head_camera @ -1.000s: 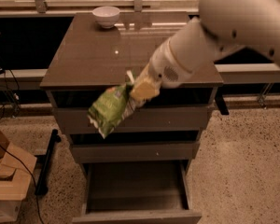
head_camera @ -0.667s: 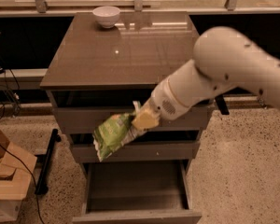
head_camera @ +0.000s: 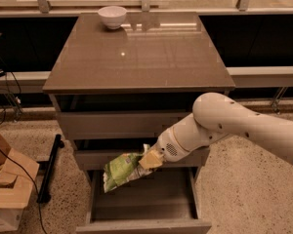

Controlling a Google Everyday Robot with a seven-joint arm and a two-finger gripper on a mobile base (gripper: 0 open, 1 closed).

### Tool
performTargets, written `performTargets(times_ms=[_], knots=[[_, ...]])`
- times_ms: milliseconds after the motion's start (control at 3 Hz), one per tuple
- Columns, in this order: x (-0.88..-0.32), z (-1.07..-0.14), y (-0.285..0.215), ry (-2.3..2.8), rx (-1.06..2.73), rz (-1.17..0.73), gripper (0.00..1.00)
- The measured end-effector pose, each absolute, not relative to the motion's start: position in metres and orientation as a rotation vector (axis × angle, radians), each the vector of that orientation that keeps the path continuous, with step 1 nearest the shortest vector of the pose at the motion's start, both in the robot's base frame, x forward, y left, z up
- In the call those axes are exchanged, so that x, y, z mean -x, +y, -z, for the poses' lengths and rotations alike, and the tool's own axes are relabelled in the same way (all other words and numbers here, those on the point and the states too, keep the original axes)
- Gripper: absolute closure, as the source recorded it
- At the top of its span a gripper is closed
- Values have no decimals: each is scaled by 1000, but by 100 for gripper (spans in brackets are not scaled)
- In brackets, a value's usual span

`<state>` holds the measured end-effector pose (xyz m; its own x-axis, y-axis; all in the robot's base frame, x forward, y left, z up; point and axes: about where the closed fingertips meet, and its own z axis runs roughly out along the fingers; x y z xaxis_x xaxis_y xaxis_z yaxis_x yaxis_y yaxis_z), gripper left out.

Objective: Place green jalapeno chip bag into bottom drawer

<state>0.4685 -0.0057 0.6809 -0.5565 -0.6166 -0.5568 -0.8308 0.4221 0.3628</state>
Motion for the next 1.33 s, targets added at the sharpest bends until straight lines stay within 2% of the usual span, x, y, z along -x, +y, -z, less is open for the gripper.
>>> performTargets(times_ms=[667, 1333], knots=[[-477, -634, 7, 2395, 1200, -881, 100], [-494, -492, -4, 2348, 908, -1154, 100]])
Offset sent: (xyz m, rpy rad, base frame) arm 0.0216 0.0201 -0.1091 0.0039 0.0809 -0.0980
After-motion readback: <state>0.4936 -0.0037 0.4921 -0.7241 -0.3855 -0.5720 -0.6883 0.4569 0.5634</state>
